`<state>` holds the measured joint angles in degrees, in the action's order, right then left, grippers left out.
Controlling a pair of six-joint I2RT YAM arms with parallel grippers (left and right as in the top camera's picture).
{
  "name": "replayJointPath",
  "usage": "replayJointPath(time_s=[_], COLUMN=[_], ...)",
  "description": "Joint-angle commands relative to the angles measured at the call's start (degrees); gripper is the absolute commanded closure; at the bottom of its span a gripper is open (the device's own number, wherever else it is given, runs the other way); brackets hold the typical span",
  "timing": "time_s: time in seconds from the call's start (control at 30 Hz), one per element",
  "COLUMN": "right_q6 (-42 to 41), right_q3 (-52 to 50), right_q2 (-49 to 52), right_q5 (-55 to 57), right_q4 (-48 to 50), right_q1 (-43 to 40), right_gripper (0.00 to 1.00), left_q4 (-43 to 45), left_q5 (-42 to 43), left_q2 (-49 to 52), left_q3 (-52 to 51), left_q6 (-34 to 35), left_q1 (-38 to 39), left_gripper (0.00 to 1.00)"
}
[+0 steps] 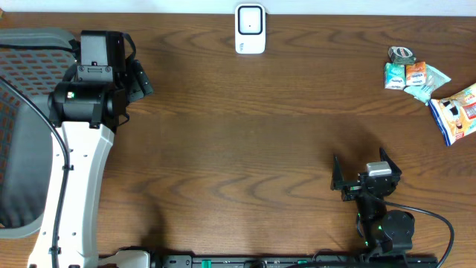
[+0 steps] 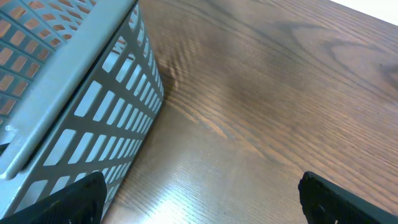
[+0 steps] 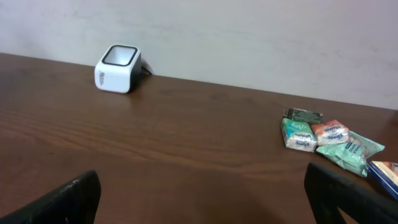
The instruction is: Scan the item barcode
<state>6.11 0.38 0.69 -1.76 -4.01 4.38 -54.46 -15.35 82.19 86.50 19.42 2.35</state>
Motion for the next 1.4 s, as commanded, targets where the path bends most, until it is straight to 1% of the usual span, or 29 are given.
replayJointPath(time_s=[0.0, 0.43, 0.73, 0.83, 0.9, 1.37], right_q6=[0.37, 0.42, -0.26, -2.64, -5.86, -5.01], right_q3=[-0.09, -0.09, -0.09, -0.09, -0.09, -0.09], right_q2=[-0.42, -0.42, -0.42, -0.42, -0.42, -0.42], right_q5=[0.13, 0.66, 1.36, 1.42, 1.66, 2.03], right_q4=[-0.26, 1.31, 8.52, 4.66, -0.44, -0.44], right_q1=[-0.87, -1.31, -1.29, -1.29, -1.29, -1.29], right_gripper=[0.01, 0.01, 0.01, 0.01, 0.01, 0.01], left_q4=[-0.2, -0.2, -0.2, -0.2, -0.2, -0.2], left_q5=[-0.59, -0.59, -0.59, -0.59, -0.59, -0.59], left_q2=[0.22, 0.22, 0.22, 0.22, 0.22, 0.22], left_q3=[0.2, 0.2, 0.2, 0.2, 0.2, 0.2], left_q6=[-0.72, -0.72, -0.72, -0.72, -0.72, -0.72], left_q1=[-0.2, -0.2, -0.2, -0.2, -0.2, -0.2], left_gripper=[0.02, 0.02, 0.02, 0.02, 0.02, 0.02])
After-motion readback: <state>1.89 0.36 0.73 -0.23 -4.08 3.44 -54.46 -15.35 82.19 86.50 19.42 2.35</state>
